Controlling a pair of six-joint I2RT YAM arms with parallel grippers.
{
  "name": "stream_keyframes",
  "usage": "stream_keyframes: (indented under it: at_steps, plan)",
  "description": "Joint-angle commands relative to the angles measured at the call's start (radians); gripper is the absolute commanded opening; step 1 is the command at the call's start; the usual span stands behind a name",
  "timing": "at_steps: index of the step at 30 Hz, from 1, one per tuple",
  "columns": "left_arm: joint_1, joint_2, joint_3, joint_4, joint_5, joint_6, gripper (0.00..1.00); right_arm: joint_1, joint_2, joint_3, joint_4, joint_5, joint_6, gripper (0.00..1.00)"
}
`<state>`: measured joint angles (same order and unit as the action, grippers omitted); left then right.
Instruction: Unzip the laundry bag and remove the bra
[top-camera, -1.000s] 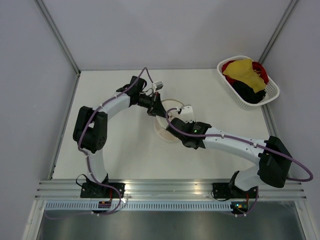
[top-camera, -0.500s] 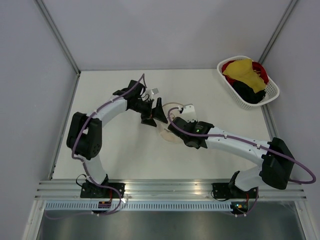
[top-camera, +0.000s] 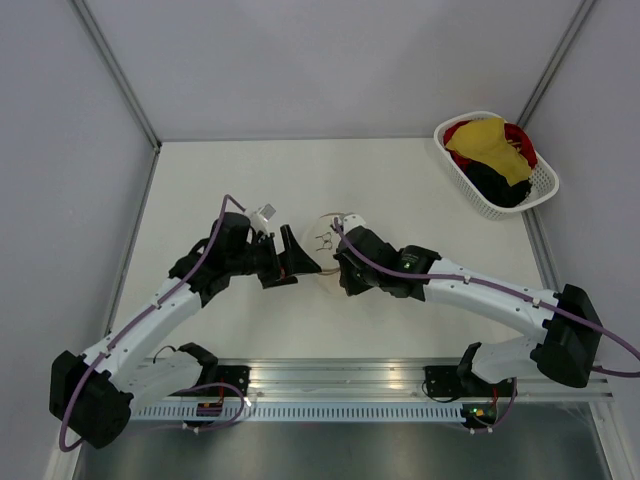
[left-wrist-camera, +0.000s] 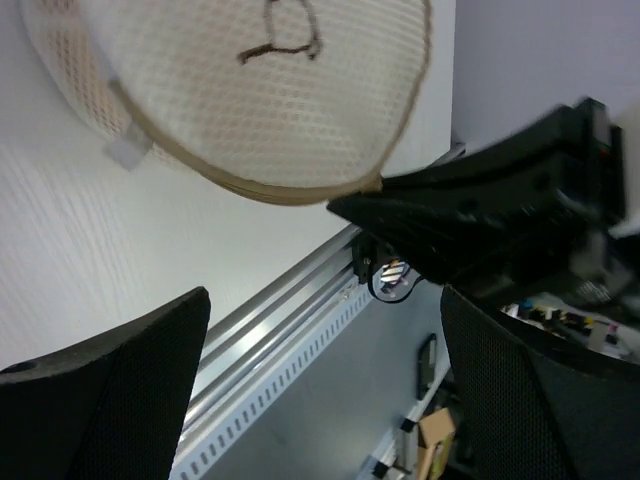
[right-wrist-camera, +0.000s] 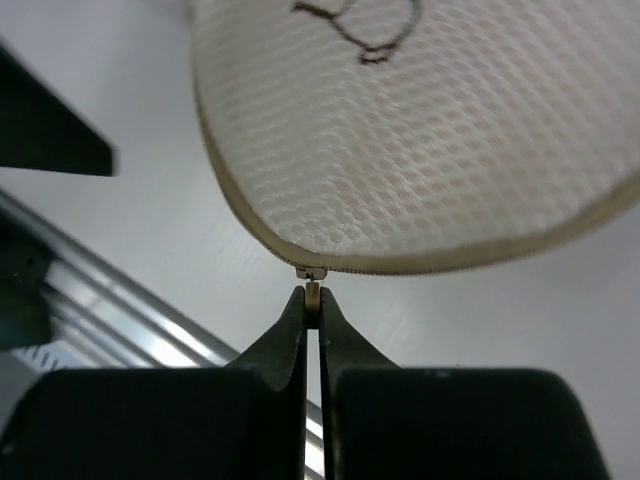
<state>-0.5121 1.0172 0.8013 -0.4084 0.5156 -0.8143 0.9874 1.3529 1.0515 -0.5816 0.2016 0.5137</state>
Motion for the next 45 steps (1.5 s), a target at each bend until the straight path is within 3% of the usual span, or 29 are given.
stream_keyframes:
  at_steps: [1, 6, 12, 16, 19, 20, 22, 23, 24, 35, 41, 45]
  plan:
    - [-0.02, -0.02, -0.114, 0.175, -0.037, -0.254, 1.0, 0.031, 0.003, -0.001, 0.152, -0.27, -0.058, 0.01]
    - [-0.052, 0.029, -0.137, 0.244, -0.049, -0.313, 1.0, 0.063, 0.044, 0.004, 0.183, -0.335, -0.05, 0.0]
    - [-0.055, 0.044, -0.137, 0.325, -0.15, -0.365, 1.0, 0.086, 0.058, -0.005, 0.18, -0.314, -0.052, 0.0]
    - [-0.055, 0.111, -0.11, 0.345, -0.134, -0.343, 0.99, 0.089, 0.051, -0.005, 0.166, -0.278, -0.052, 0.0]
    - [-0.055, 0.158, -0.109, 0.361, -0.111, -0.319, 0.76, 0.088, 0.046, -0.004, 0.157, -0.263, -0.053, 0.0]
    - [-0.055, 0.167, -0.12, 0.385, -0.108, -0.319, 0.55, 0.089, 0.045, -0.002, 0.154, -0.254, -0.052, 0.0]
    - [-0.055, 0.17, -0.131, 0.399, -0.1, -0.321, 0.28, 0.088, 0.048, -0.002, 0.146, -0.245, -0.05, 0.0]
    - [-0.055, 0.17, -0.134, 0.399, -0.103, -0.319, 0.07, 0.088, 0.048, 0.001, 0.141, -0.234, -0.049, 0.0]
    - [-0.055, 0.17, -0.132, 0.39, -0.106, -0.318, 0.02, 0.088, 0.049, 0.002, 0.135, -0.232, -0.05, 0.0]
    - [-0.005, 0.192, -0.057, 0.324, -0.128, -0.198, 0.02, 0.088, 0.066, 0.028, 0.022, -0.154, -0.053, 0.01]
    - [0.093, 0.259, -0.008, 0.313, 0.004, -0.067, 0.02, 0.088, 0.103, 0.03, -0.098, -0.065, -0.031, 0.0]
    - [0.11, 0.342, 0.065, 0.28, 0.121, 0.026, 0.02, 0.088, 0.141, 0.041, -0.173, 0.082, -0.009, 0.01]
